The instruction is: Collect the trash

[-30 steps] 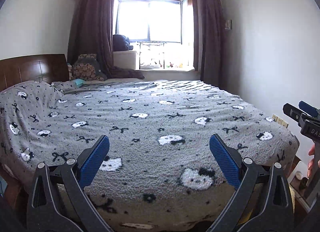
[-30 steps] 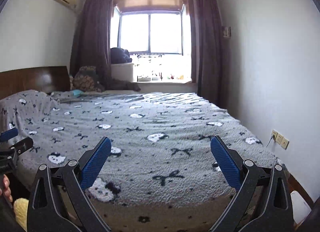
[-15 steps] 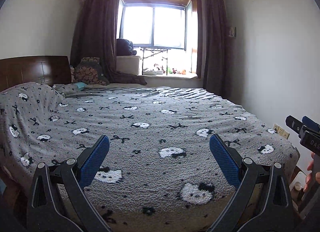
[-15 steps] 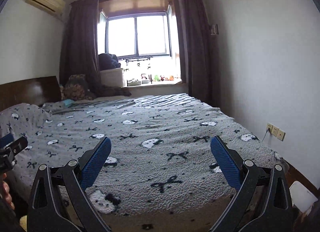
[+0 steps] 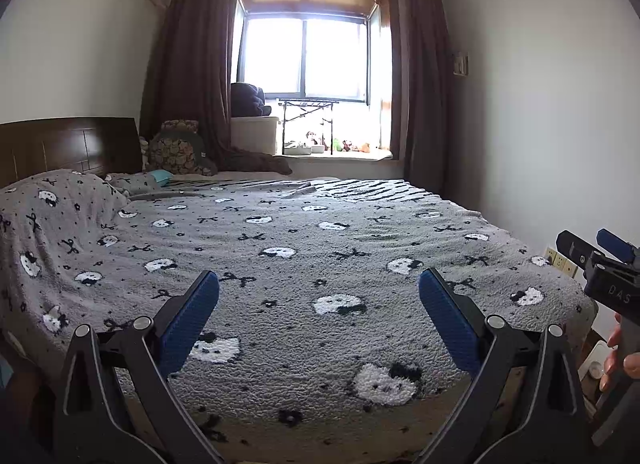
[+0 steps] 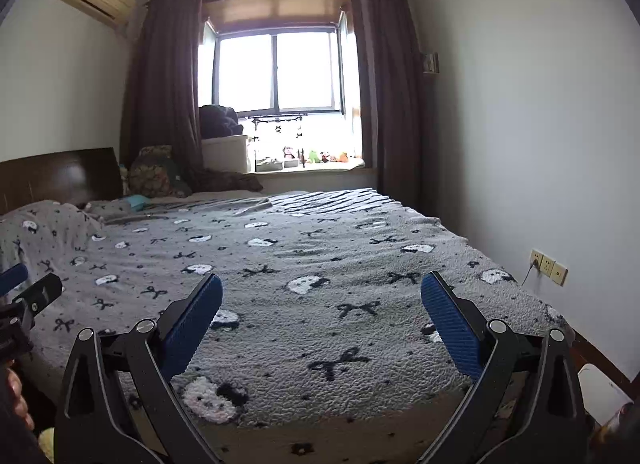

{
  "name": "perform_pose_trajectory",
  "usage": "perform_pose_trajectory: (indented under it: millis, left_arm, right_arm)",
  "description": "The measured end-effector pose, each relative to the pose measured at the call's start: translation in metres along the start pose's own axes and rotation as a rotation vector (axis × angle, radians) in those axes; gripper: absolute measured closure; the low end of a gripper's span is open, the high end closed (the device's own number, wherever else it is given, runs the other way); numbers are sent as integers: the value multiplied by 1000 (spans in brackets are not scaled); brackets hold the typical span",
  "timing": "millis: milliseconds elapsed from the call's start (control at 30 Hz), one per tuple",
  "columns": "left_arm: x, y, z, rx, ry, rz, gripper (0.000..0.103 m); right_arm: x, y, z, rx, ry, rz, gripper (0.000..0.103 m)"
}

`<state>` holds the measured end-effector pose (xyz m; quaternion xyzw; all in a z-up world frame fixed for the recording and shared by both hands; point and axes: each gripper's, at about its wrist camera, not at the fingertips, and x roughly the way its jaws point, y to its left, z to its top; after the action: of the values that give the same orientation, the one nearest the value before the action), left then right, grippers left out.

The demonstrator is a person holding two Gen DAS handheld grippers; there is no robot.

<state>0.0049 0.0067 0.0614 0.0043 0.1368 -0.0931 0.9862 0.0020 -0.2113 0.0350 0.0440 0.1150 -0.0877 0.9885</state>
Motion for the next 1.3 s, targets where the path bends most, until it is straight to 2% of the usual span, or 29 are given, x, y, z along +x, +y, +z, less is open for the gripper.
perform_pose_trajectory:
  millis: [1300]
  left_arm:
    - [-3,0,1,-6,0,-18,8]
  right_arm:
    - [-4,4,-1,16,-11,32,3]
